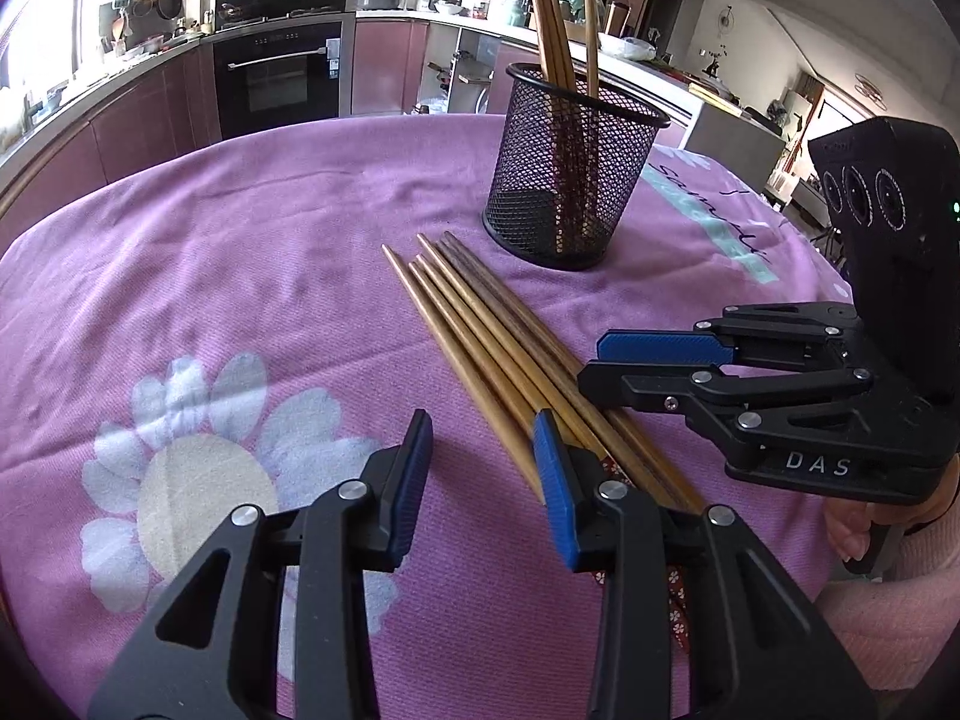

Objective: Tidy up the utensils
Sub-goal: 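Return the open right gripper over the chopstick pile, then close the right gripper on a chopstick while the left gripper closes on another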

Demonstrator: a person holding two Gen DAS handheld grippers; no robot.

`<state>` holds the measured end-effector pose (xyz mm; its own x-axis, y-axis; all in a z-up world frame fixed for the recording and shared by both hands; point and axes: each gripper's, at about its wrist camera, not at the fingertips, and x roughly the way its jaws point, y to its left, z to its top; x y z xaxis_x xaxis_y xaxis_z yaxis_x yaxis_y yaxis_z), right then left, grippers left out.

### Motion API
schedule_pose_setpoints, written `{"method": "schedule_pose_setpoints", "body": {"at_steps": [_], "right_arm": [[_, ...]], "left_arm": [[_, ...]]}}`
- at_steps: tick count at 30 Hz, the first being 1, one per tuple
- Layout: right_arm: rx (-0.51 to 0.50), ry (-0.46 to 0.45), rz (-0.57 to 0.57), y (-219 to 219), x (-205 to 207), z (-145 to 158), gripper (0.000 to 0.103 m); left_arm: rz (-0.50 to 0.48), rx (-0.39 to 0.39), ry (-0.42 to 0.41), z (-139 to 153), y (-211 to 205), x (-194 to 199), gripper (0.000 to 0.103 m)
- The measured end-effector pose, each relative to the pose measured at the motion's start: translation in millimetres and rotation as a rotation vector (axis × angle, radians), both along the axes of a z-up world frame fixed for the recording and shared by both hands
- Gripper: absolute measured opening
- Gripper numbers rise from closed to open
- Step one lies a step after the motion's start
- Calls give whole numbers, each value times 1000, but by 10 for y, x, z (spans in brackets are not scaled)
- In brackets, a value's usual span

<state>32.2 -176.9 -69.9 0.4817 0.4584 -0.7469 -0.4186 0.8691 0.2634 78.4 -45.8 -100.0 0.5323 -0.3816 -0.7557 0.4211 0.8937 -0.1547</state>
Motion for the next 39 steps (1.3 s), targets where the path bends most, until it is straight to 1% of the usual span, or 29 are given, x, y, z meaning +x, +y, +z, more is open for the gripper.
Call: {"method": "schedule_pose_setpoints", "body": {"at_steps": [5,7,10,13,16,20,22,25,27,31,33,39], "right_arm": [[-21,-10,-2,-1,-4,-4,21],[-34,-16,-1,14,-5,-3,21],[-58,-27,1,39,-14,4,21],[-75,-27,4,67,4,-6,21],[-118,-47,1,136,18,-10,21],[-142,-61,-3,190,57,-8,20],[-147,-62,-8,192,84,-3,19],[-142,-60,-15,190,120,0,15],[-131,-55,-21,178,132,2,9],[-94,-38,-33,130,152,-1,8],[-85,-35,-38,105,152,-2,6],[-54,-23,-49,13,143,13,6]], "left_arm": [[-8,15,3,-1,-6,7,31],[-23,24,6,-4,-20,1,24],[-29,45,5,-13,-30,-11,21],[-25,42,12,-12,-12,5,22],[-15,46,11,-15,-19,38,22],[-5,47,7,-19,-28,81,22],[1,52,5,-19,-39,106,19],[9,60,3,-20,-61,122,17],[21,71,-4,-21,-83,127,15],[49,64,-6,-19,-74,134,13],[61,57,-3,-22,-68,136,12],[102,34,1,-10,-22,127,9]]}}
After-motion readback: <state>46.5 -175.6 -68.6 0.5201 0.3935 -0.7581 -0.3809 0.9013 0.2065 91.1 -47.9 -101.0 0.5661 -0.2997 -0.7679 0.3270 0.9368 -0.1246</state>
